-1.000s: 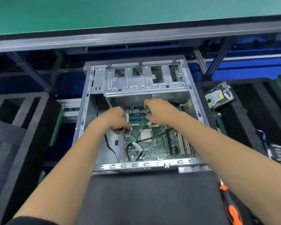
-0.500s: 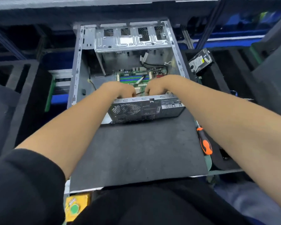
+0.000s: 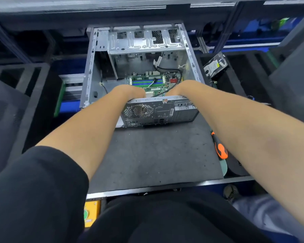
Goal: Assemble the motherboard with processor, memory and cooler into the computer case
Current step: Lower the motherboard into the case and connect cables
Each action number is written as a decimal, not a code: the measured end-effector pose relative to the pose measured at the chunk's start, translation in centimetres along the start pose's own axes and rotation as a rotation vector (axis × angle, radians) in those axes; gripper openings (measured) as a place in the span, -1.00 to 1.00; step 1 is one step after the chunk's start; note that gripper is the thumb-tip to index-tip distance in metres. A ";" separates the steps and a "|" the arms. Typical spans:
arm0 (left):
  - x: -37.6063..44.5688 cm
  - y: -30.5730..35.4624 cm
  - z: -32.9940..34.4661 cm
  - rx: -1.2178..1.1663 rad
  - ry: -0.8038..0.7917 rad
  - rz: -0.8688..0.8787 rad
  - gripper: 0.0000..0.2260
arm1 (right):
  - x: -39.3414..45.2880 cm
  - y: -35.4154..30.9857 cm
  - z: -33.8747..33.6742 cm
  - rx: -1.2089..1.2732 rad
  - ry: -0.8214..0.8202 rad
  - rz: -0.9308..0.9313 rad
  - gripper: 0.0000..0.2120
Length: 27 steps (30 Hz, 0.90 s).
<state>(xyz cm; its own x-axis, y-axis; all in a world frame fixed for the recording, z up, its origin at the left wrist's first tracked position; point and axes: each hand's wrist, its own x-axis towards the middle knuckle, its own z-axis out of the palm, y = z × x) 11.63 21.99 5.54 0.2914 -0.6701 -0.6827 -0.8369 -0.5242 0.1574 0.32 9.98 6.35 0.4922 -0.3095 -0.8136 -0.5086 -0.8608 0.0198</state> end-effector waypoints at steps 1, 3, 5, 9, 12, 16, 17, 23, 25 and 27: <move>0.2 0.0 0.0 0.004 -0.005 -0.009 -0.66 | 0.0 0.0 0.0 -0.012 -0.013 -0.017 -0.45; -0.1 0.0 0.0 -0.010 -0.018 0.031 -0.68 | 0.1 0.1 0.0 -0.046 -0.041 -0.057 -0.46; -0.3 -0.1 -0.1 0.004 -0.016 0.074 -0.83 | 0.2 0.1 -0.1 -0.074 -0.039 -0.078 -0.49; -0.4 -0.3 -0.1 0.071 0.000 0.183 -0.67 | 0.6 0.0 -0.3 -0.131 -0.032 -0.083 -0.52; 0.2 -0.9 -0.3 0.099 -0.045 0.253 -0.74 | 0.8 0.1 -0.7 -0.131 -0.060 -0.098 -0.54; 0.7 -1.0 -0.5 0.063 -0.112 0.287 -0.72 | 1.3 -0.1 -1.5 -0.100 -0.174 -0.119 -0.56; 0.8 -0.7 -0.6 0.065 -0.142 0.284 -0.77 | 1.5 -0.2 -1.7 -0.080 -0.204 -0.122 -0.57; 2.1 -1.9 -2.9 -0.280 -0.025 0.256 -0.80 | 2.8 0.2 -2.5 0.061 -0.342 -0.140 -0.68; 3.3 -2.7 -3.2 -0.196 0.298 0.268 -0.76 | 3.1 0.8 -3.5 0.165 -0.338 -0.169 -0.75; 4.4 -3.0 -2.6 -0.059 0.407 0.206 -0.50 | 3.2 1.6 -5.0 0.258 -0.174 -0.235 -0.85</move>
<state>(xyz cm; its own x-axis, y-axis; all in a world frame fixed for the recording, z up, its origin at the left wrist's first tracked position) 16.67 19.23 3.91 0.2901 -0.9090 -0.2993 -0.8720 -0.3799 0.3086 4.61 5.63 6.66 0.5007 -0.0236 -0.8653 -0.5680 -0.7633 -0.3079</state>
